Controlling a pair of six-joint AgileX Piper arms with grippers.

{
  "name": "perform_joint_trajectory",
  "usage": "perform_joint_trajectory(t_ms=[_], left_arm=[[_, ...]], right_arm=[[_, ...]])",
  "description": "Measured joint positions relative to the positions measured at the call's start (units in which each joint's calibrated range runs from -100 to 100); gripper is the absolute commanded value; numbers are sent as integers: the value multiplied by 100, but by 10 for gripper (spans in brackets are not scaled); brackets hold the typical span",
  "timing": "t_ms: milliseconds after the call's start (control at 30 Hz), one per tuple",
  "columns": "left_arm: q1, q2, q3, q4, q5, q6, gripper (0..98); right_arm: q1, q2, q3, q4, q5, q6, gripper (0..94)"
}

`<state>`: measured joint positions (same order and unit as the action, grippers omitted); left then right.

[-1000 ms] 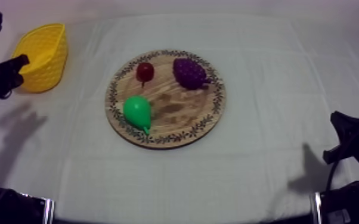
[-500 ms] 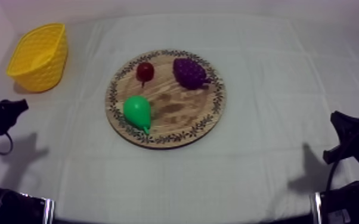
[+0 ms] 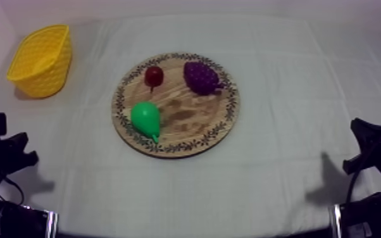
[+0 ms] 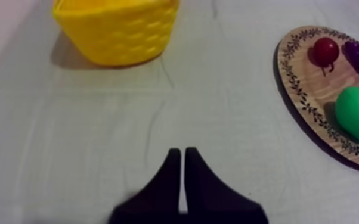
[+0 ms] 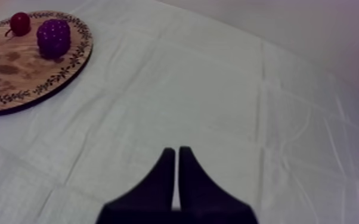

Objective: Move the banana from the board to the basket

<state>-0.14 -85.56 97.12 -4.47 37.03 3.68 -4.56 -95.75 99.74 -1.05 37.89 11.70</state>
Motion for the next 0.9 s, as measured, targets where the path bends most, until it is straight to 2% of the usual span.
perform_joint_trajectory(t_ms=[200,367,533,733,900], left_arm=[[-50,-838,-38,157,299,-321,1],[-66,-1346,-29,193,495,-266,1],[-107,-1410,41,202,383,-173,1],[-122,-1415,232,213,-342,217,1],[-125,-1415,259,213,-458,664,1]], right_arm=[[0,0,0,0,0,0,4],[0,0,0,0,0,0,4],[0,0,0,0,8,0,4],[0,0,0,0,8,6,4],[0,0,0,0,8,6,4]])
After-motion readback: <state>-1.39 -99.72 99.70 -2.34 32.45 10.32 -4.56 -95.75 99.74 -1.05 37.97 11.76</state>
